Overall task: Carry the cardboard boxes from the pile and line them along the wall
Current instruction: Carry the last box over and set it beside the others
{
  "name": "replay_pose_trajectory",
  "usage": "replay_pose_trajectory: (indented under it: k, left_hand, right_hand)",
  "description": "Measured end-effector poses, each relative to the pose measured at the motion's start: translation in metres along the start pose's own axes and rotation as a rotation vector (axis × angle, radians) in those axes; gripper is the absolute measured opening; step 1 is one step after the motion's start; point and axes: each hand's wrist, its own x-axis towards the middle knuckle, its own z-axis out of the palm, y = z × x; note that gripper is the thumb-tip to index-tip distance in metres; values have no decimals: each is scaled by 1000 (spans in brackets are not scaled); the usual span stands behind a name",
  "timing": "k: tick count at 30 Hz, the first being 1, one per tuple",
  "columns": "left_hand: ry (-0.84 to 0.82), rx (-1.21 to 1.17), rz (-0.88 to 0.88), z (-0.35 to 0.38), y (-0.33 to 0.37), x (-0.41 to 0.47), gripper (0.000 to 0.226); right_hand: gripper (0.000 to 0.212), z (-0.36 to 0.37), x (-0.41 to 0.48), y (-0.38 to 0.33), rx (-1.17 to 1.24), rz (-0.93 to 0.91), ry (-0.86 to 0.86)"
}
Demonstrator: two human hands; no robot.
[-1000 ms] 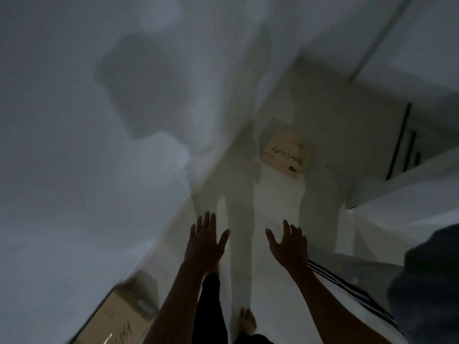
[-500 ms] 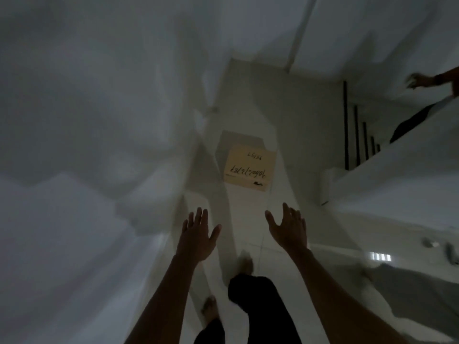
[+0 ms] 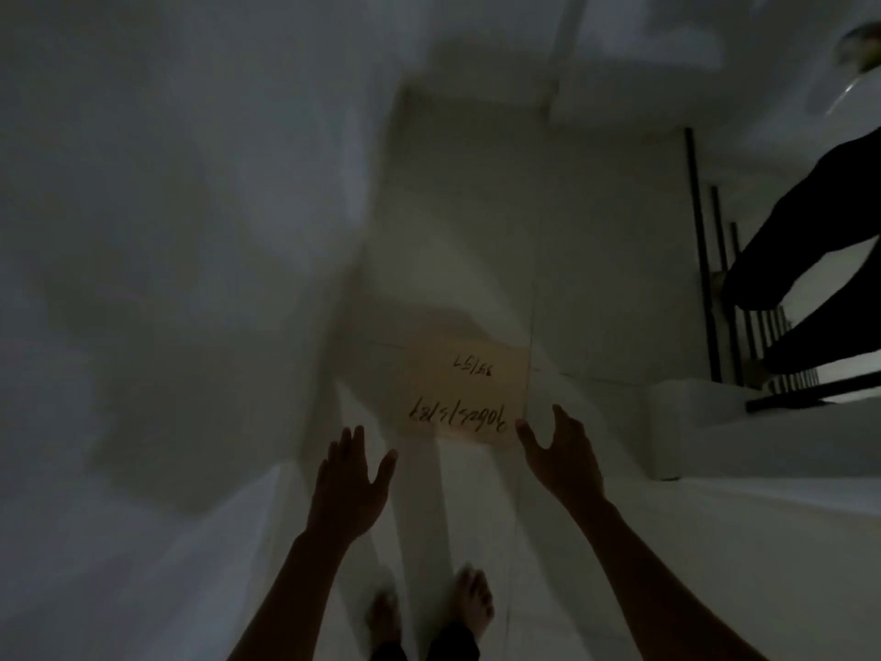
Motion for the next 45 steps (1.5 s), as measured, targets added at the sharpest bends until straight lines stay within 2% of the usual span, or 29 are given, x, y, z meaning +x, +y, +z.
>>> replay_pose_trajectory:
  k: [6, 11, 14, 16, 19, 21, 23, 26, 32, 35, 37, 40, 43, 45]
  left_hand:
    - [-60, 0, -47, 62, -18, 172, 85]
    - [-24, -229, -130, 113, -18, 289, 104]
    - [-26, -324, -208, 146, -17, 332, 106]
    - [-19, -390, -240, 164, -20, 350, 102]
    - [64, -388, -262, 178, -27, 359, 89]
    - [79, -378, -276, 175, -30, 350, 83]
    - [86, -386, -273, 159, -31, 327, 79]
    - [118, -452, -308, 113, -33, 260, 76]
    - [204, -549, -441, -23, -43, 44, 82]
    - [254, -637, -522, -69, -67, -67, 91]
    - [322, -720, -565, -87, -85, -138, 92]
    - [435, -815, -621, -100, -109, -239, 83]
    - [514, -861, -693, -88, -137, -319, 84]
    - [585, -928, -768, -68, -160, -374, 82]
  right_hand:
    - [99, 64, 145, 23, 88, 114, -30]
    - [117, 123, 237, 46, 179, 223, -74]
    - [129, 150, 275, 64, 326, 347, -88]
    - [121, 167, 288, 76, 460, 423, -88]
    - [85, 184, 292, 81, 561, 441, -159]
    - [67, 184, 283, 78, 552, 418, -130]
    - [57, 172, 263, 67, 539, 398, -103]
    - [69, 134, 206, 33, 495, 352, -146]
    - [87, 34, 25, -62, 338, 217, -268]
    - [79, 3, -68, -103, 239, 79, -316]
    - [80, -10, -124, -127, 171, -20, -354]
    - [83, -14, -203, -148, 61, -151, -405]
    - [92, -4, -267, -159, -64, -244, -478]
    - [84, 13, -313, -166, -134, -317, -549]
